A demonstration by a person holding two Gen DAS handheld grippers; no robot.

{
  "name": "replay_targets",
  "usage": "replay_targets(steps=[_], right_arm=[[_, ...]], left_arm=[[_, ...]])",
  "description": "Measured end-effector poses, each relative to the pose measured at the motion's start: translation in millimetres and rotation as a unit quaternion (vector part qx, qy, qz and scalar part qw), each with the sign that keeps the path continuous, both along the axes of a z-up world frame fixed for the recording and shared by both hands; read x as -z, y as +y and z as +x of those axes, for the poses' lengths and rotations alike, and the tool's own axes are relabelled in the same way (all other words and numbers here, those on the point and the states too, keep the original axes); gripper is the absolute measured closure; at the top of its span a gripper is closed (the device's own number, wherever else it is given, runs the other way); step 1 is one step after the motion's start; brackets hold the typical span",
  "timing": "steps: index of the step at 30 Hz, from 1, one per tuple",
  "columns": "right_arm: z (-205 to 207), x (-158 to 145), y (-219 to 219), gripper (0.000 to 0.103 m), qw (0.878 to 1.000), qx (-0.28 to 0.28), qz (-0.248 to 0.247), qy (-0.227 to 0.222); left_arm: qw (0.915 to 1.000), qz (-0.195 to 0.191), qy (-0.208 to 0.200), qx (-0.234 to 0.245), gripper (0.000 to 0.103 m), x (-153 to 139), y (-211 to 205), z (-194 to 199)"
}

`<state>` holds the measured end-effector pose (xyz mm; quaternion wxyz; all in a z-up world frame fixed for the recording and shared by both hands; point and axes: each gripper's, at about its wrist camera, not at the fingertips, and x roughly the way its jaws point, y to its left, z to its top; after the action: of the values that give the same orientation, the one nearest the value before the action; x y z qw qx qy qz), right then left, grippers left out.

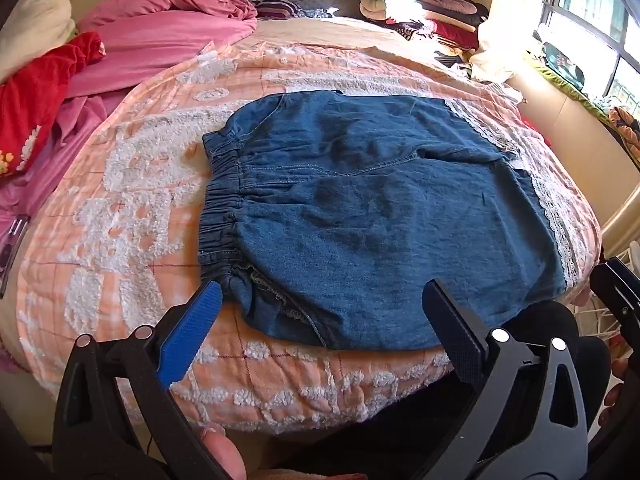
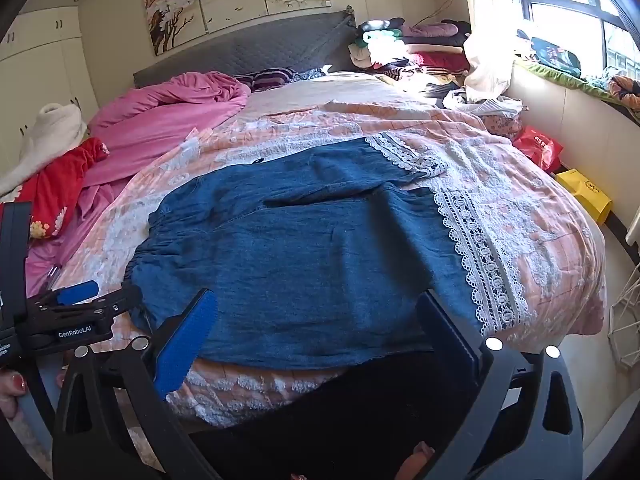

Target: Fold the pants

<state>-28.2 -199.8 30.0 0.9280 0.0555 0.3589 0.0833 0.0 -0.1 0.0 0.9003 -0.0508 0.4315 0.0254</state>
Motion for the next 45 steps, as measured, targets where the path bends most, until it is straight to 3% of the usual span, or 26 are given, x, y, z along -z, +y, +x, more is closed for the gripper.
replay_targets(steps=[45], right_arm=[[-0.6, 5.2, 2.6, 0.004, 1.000, 0.000, -0.028, 0.010]], left_arm=[[1.0000, 0.004, -0.005, 0.006, 0.008, -3.8, -2.9, -1.1]])
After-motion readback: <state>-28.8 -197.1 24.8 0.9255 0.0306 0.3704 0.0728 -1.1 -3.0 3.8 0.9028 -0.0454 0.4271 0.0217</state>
